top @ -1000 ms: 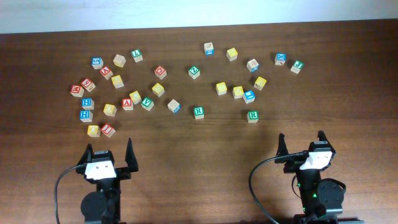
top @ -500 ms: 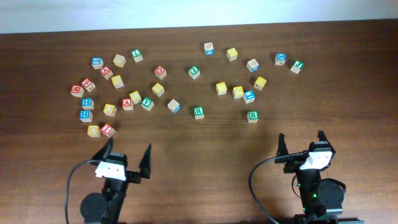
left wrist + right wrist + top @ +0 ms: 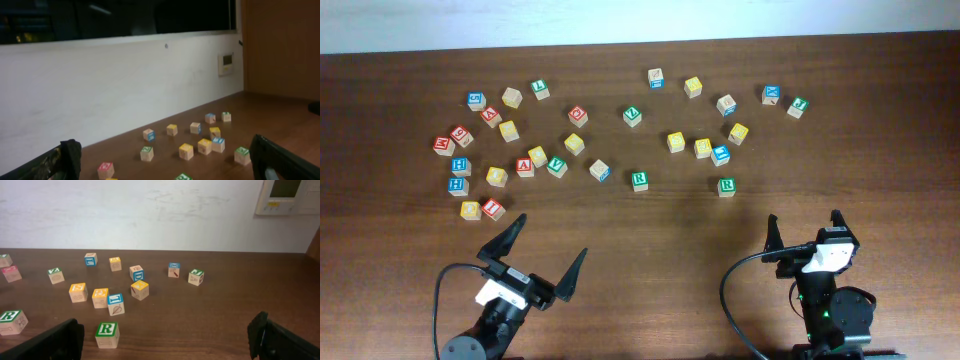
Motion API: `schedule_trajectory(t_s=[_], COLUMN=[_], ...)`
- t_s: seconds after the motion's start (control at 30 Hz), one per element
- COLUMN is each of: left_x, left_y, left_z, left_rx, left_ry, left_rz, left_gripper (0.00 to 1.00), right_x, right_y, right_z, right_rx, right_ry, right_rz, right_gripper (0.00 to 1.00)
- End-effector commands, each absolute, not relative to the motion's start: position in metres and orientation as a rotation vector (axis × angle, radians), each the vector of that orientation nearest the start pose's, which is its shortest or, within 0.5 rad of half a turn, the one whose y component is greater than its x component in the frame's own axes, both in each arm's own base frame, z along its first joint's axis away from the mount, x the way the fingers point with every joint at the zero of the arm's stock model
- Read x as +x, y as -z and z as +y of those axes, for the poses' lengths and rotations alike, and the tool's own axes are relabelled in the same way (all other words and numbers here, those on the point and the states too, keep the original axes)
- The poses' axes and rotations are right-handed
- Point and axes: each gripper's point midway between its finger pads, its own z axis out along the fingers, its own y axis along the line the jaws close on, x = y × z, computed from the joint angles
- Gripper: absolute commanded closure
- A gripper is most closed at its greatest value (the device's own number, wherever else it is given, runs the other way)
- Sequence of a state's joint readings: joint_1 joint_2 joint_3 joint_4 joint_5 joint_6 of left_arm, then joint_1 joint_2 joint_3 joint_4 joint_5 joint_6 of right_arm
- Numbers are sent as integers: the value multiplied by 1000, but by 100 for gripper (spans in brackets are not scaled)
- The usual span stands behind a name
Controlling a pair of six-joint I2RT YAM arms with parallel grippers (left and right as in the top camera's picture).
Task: Spell out RSS
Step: 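Open the left gripper and reach toward the green R block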
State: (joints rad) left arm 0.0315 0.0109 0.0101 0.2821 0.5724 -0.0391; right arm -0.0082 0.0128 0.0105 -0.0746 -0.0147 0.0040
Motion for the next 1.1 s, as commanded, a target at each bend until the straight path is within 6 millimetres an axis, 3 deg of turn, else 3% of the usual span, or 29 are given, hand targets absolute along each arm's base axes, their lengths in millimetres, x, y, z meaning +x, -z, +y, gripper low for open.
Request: schedule_trajectory(t_s=[0.0,0.37,0.47,0.6,0.7,0.77,0.83,0.87,0.97,1.07], left_x=[208,181,184,212,241,251,247,248,276,297], left_y=[-253,-325,-338,-339,-324,-325,-330,-330,-318,-312], left_z=[-87,-86,-82,-78,-80,-102,-129,-133,-122,-100], left_rx=[444,456,428,367,346,450,601,622,455,235], left_ry=[391,333,326,390,455,623,845,877,877,667], left_rz=[1233,1075,1101,1377,1675,1747,1712,1705,1819,2047], left_gripper=[1,1,1,1,1,1,1,1,1,1], right_x=[246,246,246,246,246,246,246,246,246,246], right_y=[-155,-155,-155,-155,-155,-155,-155,-155,-155,-155], right_z=[-1,-1,-1,-1,-1,-1,-1,-1,-1,-1], right_rx=[9,9,9,9,9,9,9,9,9,9], right_ry=[-2,-2,-2,-2,-2,-2,-2,-2,-2,-2], right_rz=[1651,1651,1651,1651,1651,1651,1651,1651,1651,1651], right_gripper=[2,2,2,2,2,2,2,2,2,2])
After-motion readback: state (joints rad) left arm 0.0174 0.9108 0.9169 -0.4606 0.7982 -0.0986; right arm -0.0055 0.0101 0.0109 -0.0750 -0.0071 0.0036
